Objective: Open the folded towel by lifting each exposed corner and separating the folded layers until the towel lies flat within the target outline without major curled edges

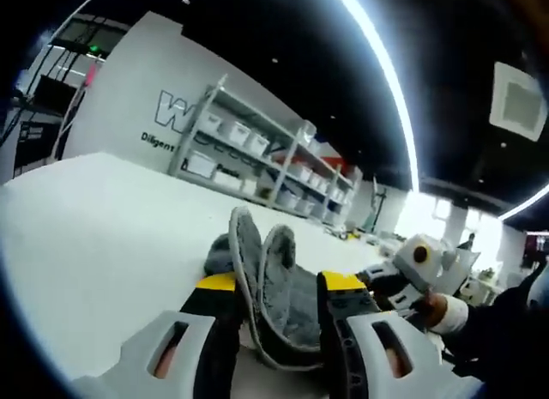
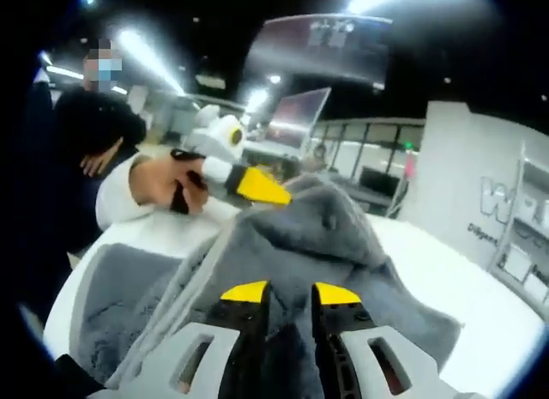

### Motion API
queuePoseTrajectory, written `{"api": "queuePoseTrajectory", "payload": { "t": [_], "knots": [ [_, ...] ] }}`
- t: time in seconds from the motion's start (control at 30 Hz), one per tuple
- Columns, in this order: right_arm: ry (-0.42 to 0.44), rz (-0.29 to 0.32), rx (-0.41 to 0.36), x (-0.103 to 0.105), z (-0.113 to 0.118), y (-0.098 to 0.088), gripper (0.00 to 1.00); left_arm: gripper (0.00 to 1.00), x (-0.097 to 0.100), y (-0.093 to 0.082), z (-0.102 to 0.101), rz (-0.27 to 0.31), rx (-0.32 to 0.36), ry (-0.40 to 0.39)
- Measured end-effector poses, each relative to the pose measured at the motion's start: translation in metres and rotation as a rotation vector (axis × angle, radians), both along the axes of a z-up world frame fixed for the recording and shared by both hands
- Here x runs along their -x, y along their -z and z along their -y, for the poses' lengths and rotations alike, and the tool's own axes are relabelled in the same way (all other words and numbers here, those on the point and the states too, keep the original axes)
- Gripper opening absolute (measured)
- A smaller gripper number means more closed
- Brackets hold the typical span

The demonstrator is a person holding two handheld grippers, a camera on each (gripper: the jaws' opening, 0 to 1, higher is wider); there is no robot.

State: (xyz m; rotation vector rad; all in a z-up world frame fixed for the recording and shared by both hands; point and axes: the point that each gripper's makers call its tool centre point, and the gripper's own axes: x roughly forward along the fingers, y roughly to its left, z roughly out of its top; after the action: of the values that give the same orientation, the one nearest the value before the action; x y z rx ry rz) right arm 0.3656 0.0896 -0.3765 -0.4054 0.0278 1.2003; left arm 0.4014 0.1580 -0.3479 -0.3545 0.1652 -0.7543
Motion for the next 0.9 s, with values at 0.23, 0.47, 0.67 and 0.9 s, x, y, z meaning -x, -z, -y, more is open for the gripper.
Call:
{"api": "queuePoseTrajectory", "payload": {
  "t": [0.23,0.47,0.67,0.9],
  "knots": [
    [0.000,0.008,0.003,-0.003,0.000,-0.001,0.15,0.36,0.000,0.015,0.002,0.004,-0.165,-0.015],
    [0.001,0.013,0.005,-0.004,0.000,0.000,0.15,0.30,0.000,0.042,-0.005,-0.050,-0.370,-0.032],
    [0.001,0.025,0.012,-0.003,-0.001,0.000,0.15,0.15,0.000,0.042,-0.004,-0.057,-0.380,-0.038],
    [0.029,0.014,0.009,-0.009,0.003,-0.001,0.19,0.10,-0.002,0.034,-0.008,-0.032,-0.344,-0.059]
  ]
}}
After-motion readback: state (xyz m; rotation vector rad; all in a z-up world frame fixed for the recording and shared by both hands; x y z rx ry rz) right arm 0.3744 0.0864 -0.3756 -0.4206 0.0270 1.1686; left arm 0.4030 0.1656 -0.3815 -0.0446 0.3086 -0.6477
